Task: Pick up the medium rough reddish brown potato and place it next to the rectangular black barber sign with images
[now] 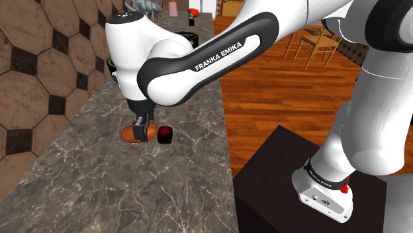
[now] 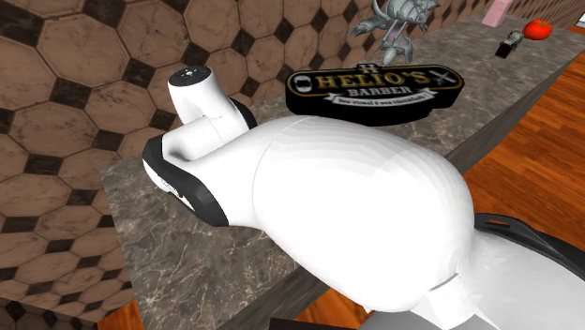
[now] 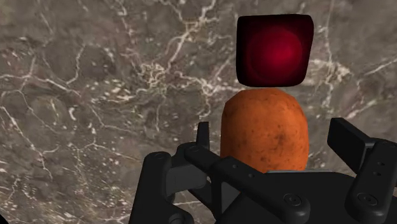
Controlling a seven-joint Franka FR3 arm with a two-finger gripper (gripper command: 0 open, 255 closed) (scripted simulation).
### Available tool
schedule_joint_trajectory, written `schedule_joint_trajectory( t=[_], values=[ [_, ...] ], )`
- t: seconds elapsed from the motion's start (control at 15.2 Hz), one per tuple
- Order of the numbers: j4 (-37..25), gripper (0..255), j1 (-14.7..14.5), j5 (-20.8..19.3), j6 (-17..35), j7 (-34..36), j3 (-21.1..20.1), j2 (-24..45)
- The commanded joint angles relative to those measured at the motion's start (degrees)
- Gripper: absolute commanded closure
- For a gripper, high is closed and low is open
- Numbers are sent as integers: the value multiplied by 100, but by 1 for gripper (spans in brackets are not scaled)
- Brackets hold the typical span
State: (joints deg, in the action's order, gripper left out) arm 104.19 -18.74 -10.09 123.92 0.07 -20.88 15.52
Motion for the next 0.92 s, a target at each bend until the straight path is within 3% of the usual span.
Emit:
schedule_joint_trajectory(
  t=[0.0, 0.07, 0.86],
  values=[
    [0, 0, 0, 0, 0, 0, 0, 0],
    [0, 255, 0, 0, 0, 0, 0, 0],
    [-128, 255, 9, 50, -202, -40, -16, -81]
  ],
)
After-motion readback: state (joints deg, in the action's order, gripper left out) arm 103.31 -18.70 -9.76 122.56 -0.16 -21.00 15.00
